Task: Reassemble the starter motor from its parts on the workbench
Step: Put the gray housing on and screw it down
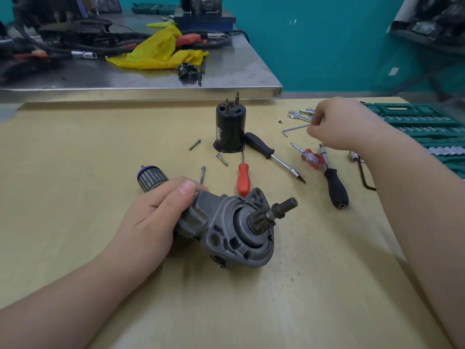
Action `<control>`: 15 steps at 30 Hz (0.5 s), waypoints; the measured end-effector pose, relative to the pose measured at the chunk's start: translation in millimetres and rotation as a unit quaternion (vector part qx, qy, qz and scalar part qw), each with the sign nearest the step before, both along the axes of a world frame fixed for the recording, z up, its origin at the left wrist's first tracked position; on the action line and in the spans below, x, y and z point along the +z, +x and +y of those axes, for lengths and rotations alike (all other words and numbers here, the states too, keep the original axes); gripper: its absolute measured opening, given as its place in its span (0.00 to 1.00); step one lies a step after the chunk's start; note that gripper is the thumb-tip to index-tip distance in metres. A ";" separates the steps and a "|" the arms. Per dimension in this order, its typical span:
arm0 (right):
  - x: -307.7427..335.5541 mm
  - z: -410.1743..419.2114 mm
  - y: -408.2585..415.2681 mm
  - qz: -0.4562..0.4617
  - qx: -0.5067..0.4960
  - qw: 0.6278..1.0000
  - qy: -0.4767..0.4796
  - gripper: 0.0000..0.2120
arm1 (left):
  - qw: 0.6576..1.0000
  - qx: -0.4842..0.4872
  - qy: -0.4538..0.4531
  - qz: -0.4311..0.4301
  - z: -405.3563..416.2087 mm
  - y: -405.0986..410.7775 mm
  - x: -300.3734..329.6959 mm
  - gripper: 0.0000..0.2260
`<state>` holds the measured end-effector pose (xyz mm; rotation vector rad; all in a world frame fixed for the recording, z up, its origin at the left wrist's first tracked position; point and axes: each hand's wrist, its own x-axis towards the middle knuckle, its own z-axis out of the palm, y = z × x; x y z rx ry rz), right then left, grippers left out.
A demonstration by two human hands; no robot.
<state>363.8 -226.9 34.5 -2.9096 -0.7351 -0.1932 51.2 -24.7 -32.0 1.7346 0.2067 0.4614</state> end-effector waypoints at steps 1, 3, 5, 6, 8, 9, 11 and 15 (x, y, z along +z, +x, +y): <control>-0.4 -2.5 2.6 0.008 -0.016 1.000 -0.019 0.04 | 1.000 -0.001 -0.001 0.000 -0.1 0.3 -0.3 0.22; -4.5 -4.9 3.5 0.047 -0.034 0.996 -0.075 0.08 | 1.000 -0.003 -0.005 -0.001 -0.1 0.9 -1.1 0.22; -10.7 -5.2 2.4 0.077 -0.039 0.990 -0.108 0.10 | 1.000 -0.002 -0.002 0.001 0.5 0.9 -1.3 0.22; -13.2 -5.2 2.6 0.083 -0.042 0.989 -0.112 0.10 | 1.000 -0.003 0.001 0.002 0.7 0.9 -1.6 0.22; -18.3 -5.6 5.5 0.085 -0.045 0.989 -0.114 0.09 | 1.000 -0.005 0.004 0.005 1.7 1.0 -2.8 0.23; -19.6 -5.8 5.8 0.087 -0.047 0.988 -0.117 0.08 | 1.000 -0.005 0.005 0.007 2.5 1.0 -3.6 0.23; -19.3 -5.6 5.6 0.099 -0.053 0.988 -0.107 0.06 | 1.000 -0.003 0.006 0.013 4.4 1.2 -5.9 0.23; -17.8 -11.5 4.1 0.135 -0.058 0.989 -0.008 0.05 | 0.999 0.011 0.013 0.039 8.4 0.9 -12.3 0.25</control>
